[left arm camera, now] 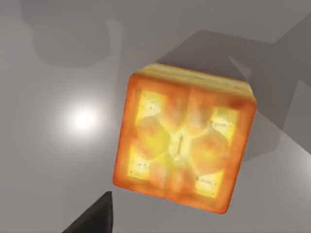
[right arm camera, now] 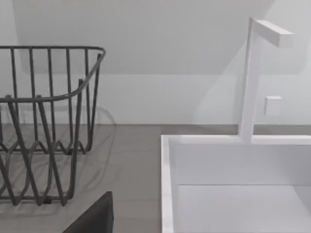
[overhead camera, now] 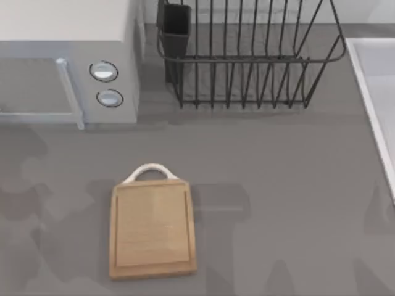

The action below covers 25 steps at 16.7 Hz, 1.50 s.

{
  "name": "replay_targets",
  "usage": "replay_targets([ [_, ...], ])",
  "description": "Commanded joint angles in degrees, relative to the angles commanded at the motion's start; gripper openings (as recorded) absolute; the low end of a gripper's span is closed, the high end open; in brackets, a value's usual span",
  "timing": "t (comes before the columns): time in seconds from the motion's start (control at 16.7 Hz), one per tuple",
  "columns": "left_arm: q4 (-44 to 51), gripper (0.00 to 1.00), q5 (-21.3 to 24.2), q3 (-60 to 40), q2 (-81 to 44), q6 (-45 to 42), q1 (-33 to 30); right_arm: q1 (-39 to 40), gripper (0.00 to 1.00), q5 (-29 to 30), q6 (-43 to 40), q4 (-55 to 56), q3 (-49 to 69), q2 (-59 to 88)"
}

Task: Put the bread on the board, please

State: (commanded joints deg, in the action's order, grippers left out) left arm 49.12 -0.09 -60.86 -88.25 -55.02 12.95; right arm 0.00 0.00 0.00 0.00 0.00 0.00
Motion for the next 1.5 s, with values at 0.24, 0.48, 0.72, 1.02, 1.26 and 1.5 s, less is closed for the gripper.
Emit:
replay_targets([
  [0.24,7.4,1.00,0.0,-10.5,-13.9,-8.9,2.1,0.0,1.00,0.0,0.0,0.0,0.0,0.0],
  [0.48,10.0,1.00,0.2,-16.0,-19.4,-12.9,2.7,0.0,1.00,0.0,0.0,0.0,0.0,0.0],
  [0.72,10.1,1.00,0.2,-16.1,-19.4,-12.9,2.7,0.0,1.00,0.0,0.0,0.0,0.0,0.0],
  [1.02,8.4,1.00,0.1,-12.7,-17.7,-12.5,2.4,0.0,1.00,0.0,0.0,0.0,0.0,0.0],
  [1.26,2.0,1.00,0.1,-6.9,-18.6,-13.1,2.9,0.0,1.00,0.0,0.0,0.0,0.0,0.0],
  [1.5,-4.1,1.00,0.2,-6.8,-24.7,-13.1,2.9,0.0,1.00,0.0,0.0,0.0,0.0,0.0],
])
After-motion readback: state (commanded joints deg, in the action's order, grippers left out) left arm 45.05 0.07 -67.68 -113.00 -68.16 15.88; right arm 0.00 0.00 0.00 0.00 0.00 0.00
